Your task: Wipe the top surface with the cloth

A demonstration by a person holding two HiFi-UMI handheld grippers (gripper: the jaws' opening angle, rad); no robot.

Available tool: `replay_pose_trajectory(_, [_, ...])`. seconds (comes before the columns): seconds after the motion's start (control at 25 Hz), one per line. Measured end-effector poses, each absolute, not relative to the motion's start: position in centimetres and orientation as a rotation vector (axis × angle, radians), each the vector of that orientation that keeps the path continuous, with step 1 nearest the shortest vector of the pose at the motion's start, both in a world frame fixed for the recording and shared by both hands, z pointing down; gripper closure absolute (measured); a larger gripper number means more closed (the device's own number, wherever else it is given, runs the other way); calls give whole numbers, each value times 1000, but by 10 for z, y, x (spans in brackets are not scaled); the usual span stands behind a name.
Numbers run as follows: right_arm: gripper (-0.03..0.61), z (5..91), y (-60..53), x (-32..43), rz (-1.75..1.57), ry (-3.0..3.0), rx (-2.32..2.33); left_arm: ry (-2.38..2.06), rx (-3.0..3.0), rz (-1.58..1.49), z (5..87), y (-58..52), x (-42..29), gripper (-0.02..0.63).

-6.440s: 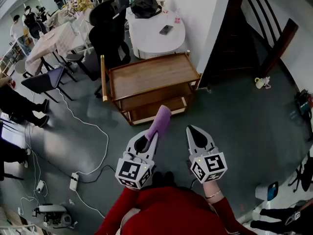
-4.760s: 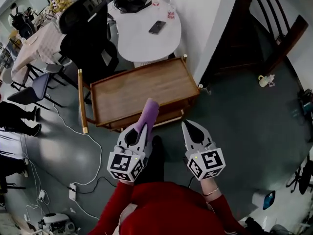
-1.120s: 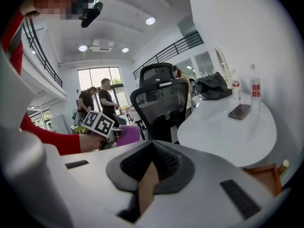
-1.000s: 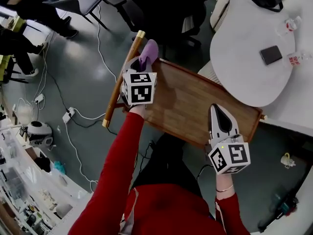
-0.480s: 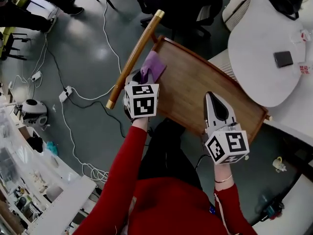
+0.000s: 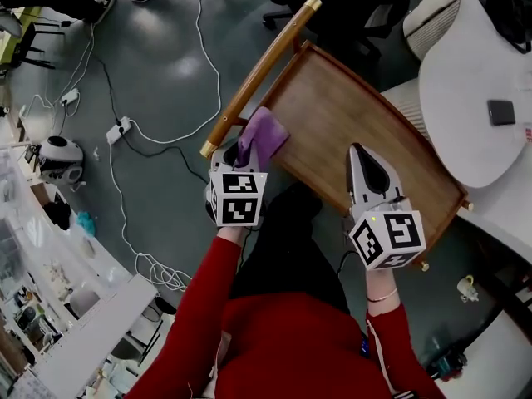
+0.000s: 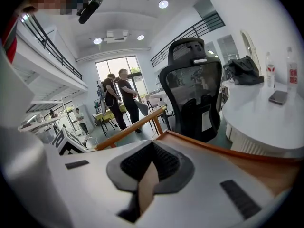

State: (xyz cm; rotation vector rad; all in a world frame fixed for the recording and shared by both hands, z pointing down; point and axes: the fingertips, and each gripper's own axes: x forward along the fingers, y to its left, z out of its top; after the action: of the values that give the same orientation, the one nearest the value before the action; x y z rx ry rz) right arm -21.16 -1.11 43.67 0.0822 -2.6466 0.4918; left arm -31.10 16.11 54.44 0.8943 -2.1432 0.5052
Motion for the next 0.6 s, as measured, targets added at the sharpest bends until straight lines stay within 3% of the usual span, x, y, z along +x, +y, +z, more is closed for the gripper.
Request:
replay_pose_trajectory(0.24, [568,436,-4,-203,491,-2642,109,-2132,901,531,546,179,-304,563])
replay_pose_trajectory(0.48, [567,414,-20,-183,485,-2687,249,-2324,1074,961,482,182,-290,563])
replay_pose_trajectory(0.6, [567,408,-40,-154,480,-2689,365,-2298,1083,1036,472,187,-286,563])
